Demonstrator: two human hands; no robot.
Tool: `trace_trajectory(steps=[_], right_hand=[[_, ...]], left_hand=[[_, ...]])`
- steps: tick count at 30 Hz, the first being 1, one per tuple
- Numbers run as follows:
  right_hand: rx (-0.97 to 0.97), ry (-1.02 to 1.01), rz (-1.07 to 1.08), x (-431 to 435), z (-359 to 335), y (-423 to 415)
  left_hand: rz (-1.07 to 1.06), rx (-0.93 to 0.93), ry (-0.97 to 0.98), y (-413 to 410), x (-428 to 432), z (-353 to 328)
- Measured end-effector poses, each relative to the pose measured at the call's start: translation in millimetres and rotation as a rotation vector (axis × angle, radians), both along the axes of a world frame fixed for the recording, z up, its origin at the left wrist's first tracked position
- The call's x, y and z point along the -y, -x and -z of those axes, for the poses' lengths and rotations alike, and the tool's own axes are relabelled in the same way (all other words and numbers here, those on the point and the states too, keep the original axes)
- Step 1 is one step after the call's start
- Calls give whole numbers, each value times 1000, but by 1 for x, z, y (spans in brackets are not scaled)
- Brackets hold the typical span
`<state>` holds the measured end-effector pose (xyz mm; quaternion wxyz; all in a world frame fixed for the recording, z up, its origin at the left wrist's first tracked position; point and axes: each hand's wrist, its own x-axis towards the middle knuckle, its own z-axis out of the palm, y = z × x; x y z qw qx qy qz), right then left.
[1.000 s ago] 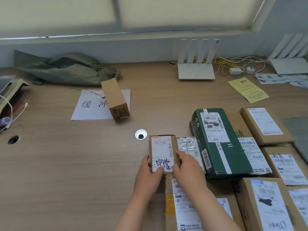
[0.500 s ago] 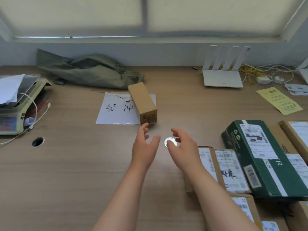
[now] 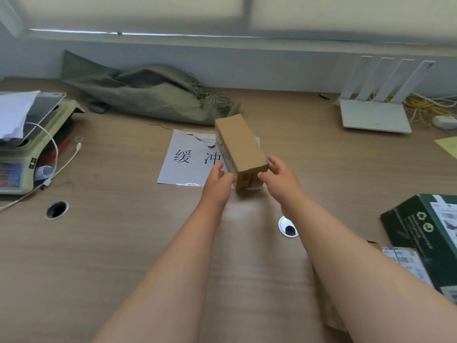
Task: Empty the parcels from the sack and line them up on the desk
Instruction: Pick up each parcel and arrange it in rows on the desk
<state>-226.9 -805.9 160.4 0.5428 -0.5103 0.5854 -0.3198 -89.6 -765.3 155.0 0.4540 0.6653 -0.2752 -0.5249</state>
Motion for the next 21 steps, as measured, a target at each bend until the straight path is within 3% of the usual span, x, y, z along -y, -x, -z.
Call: trace_trajectory(steps=[4,13,21], right_hand=[[-11,2,-26,5,5,-3],[2,25,-67,-29,-5,-4],[139,69,99,-114,-31,-2]], left_hand=[[104,-80,41,4,8,4],[53,-120,99,17,-24,-8],[-53,-42,205,21,-112,-28]])
